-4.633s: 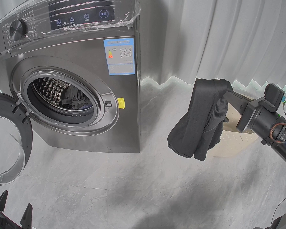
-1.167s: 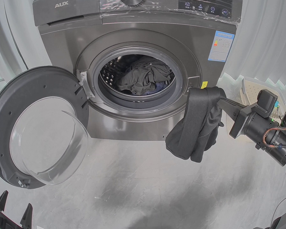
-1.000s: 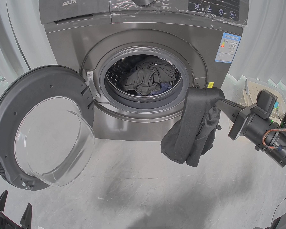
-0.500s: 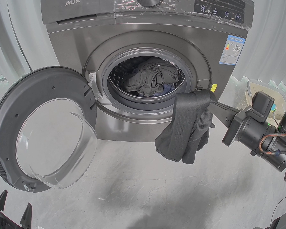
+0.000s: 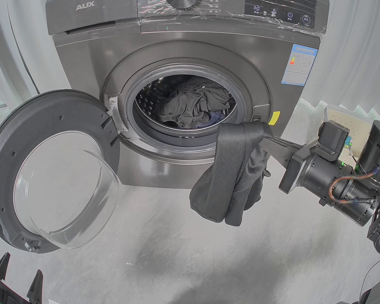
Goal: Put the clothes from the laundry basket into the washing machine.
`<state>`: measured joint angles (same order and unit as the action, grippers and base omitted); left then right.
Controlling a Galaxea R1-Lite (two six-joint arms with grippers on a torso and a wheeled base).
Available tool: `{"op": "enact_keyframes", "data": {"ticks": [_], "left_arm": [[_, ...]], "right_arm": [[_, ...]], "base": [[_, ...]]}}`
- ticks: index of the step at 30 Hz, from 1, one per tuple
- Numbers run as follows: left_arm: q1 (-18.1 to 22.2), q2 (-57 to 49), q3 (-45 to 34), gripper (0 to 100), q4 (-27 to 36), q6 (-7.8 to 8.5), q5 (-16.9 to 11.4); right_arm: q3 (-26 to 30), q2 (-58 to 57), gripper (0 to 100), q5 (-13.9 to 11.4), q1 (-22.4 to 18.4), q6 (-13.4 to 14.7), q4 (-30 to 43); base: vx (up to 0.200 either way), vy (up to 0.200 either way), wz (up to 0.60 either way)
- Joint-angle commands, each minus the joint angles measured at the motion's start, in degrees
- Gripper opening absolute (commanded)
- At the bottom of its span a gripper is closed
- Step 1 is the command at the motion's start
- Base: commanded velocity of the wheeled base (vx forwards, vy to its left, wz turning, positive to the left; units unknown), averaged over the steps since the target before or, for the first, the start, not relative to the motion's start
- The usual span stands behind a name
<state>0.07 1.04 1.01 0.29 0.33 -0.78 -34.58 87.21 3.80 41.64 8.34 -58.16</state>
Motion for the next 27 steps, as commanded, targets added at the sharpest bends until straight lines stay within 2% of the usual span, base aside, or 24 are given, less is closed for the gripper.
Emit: {"op": "enact_keyframes", "data": {"ticks": [1,9,12,13,15,17,18,19,20,21,23,24,26,27], "left_arm": [[0.0,-1.0,-0.9,100,0.0,0.11,0.2],[0.5,-0.8,-0.9,100,-0.1,0.29,-0.1],[0.2,-1.0,-0.9,100,-0.2,0.29,0.1],[0.2,-1.0,-0.9,100,-0.4,0.90,0.2],[0.2,-1.0,0.7,100,-1.7,0.02,-0.3],[0.2,-1.0,0.7,100,-1.7,0.02,-0.3],[0.3,3.1,9.5,100,-4.3,-0.24,-2.5],[0.1,3.7,10.2,100,-4.3,-0.15,-2.7],[-0.2,6.4,12.7,100,-3.8,0.73,-6.2],[-0.4,7.8,13.2,100,-3.6,0.90,-8.4],[-0.2,14.8,13.9,100,-3.9,1.08,-14.9],[-0.2,17.9,13.9,100,-4.1,1.34,-17.0],[-0.5,21.9,13.9,100,-4.2,3.19,-19.5],[-0.8,25.5,14.6,100,-4.5,5.82,-21.4]], "right_arm": [[-1.1,2.2,0,0.0,0.2,0.0,0.0],[-6.3,9.6,0,1.0,1.2,-0.4,-9.3],[-6.3,11.4,0,1.0,1.2,-0.6,-9.7],[-6.3,11.7,0,1.0,1.2,-0.5,-9.9],[-6.5,12.0,0,1.1,1.3,-0.5,-10.0],[-6.5,12.0,0,1.1,1.3,-0.5,-10.0],[-6.5,11.9,0,1.1,1.9,-0.3,-10.2],[-6.5,11.9,0,1.1,1.9,-0.3,-10.3],[-6.4,12.0,0,1.0,1.9,-0.2,-10.2],[-6.4,12.1,0,1.0,2.0,-0.2,-10.3],[-6.5,12.2,0,1.0,2.1,-0.2,-10.3],[-6.7,12.1,0,1.0,2.0,-0.2,-10.3],[-7.0,12.1,0,1.0,1.8,-0.1,-10.3],[-7.3,12.0,0,1.0,1.4,-0.1,-10.3]], "base": [[0.000,0.000,0.00],[0.000,0.000,0.00],[0.000,0.000,0.00],[0.000,0.000,0.00],[0.000,0.000,0.00],[0.000,0.000,0.00],[0.000,0.000,0.00],[0.000,0.000,0.00],[0.000,0.000,0.00],[0.000,0.000,0.00],[0.000,0.000,0.00],[0.000,0.000,0.00],[0.000,0.000,0.00],[0.000,0.000,0.00]]}}
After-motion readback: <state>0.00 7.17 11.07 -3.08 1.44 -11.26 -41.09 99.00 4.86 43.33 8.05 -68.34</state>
